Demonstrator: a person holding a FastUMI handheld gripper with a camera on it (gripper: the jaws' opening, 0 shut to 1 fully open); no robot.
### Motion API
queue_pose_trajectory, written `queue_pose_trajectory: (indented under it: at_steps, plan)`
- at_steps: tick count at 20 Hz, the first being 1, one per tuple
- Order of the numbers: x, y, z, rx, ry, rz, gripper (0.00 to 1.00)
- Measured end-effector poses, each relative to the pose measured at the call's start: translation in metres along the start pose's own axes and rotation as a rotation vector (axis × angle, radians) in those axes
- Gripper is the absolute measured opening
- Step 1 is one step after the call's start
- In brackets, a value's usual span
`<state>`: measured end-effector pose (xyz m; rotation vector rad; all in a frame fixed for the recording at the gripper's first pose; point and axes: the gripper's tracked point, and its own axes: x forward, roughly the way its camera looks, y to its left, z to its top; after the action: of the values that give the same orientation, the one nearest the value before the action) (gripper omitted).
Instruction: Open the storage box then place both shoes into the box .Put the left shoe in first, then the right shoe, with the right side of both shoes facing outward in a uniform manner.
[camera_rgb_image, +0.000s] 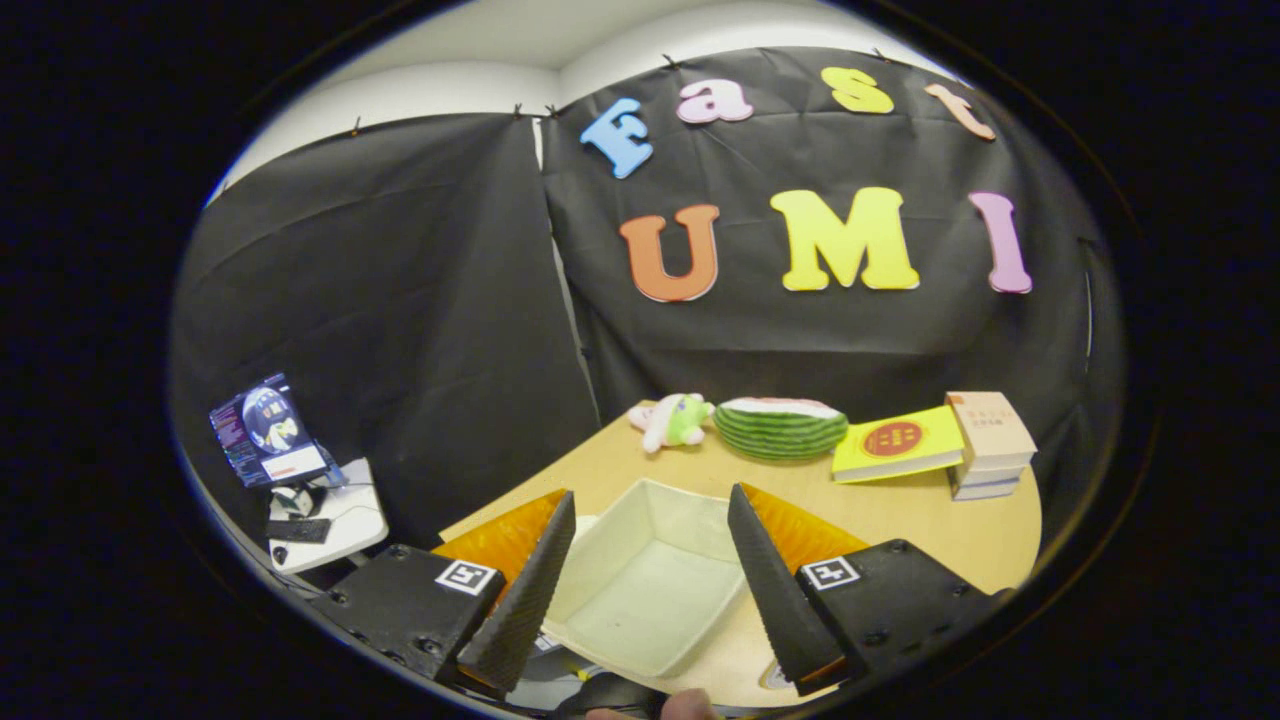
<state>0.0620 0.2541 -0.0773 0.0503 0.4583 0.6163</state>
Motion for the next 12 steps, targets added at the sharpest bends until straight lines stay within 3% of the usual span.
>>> queue_pose_trajectory:
  at_steps: [8,12]
  plan:
    - [-0.026,-0.124,-0.062,0.025,0.169,-0.219,0.96]
    - [-0.018,-0.164,-0.119,0.097,0.314,-0.261,0.96]
